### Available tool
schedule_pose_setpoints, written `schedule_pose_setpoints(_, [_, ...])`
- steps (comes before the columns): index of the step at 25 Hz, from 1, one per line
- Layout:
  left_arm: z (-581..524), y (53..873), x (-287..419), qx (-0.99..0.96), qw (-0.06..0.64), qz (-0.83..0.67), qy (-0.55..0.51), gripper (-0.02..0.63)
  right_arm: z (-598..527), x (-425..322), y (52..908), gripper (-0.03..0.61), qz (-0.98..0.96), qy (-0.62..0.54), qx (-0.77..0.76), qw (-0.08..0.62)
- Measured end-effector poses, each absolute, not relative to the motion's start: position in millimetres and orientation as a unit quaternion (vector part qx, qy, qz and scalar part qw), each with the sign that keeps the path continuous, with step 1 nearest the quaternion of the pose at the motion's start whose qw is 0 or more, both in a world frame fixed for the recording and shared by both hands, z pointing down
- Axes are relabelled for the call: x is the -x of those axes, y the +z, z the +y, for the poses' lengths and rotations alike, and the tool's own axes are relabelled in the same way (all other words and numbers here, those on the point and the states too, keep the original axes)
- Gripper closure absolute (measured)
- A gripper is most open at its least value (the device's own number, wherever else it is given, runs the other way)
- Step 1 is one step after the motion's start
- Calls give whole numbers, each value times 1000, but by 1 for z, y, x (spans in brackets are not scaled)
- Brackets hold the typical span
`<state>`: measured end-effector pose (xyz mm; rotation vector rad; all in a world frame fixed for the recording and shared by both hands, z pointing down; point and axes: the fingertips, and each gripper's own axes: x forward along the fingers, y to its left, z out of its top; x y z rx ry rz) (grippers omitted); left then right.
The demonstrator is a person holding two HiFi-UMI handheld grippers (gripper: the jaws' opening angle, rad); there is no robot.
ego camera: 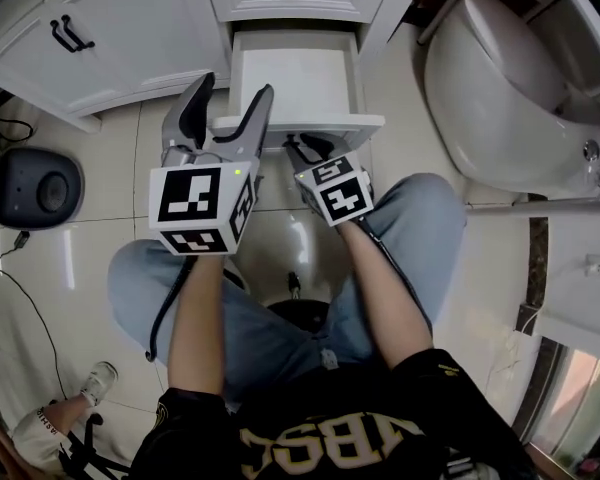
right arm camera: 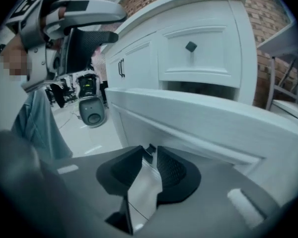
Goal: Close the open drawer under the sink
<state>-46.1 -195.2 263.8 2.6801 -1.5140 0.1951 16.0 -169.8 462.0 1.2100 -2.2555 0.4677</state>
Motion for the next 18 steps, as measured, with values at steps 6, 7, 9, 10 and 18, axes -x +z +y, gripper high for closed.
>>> schedule_pose_setpoints(6, [-239,277,46,-863,64,-498,59,321,-205,-9,462,500,-844,152,-436,274])
schedule_pose_setpoints(7, [-246,279,45,-862,68,-500,56,321,-214,-10,461,500,-841,141,-444,275])
schedule_pose_setpoints(9, [-260,282,44,-859,70,-505,54,321,-230,-12,461,500,-837,128,-457,273])
schedule_pose_setpoints(10, [-266,283,43,-857,71,-507,53,321,-237,-13,460,500,-835,126,-462,270])
schedule_pose_setpoints(18, [-300,292,44,-855,76,-510,49,331,-281,-19,456,502,-829,88,-479,277])
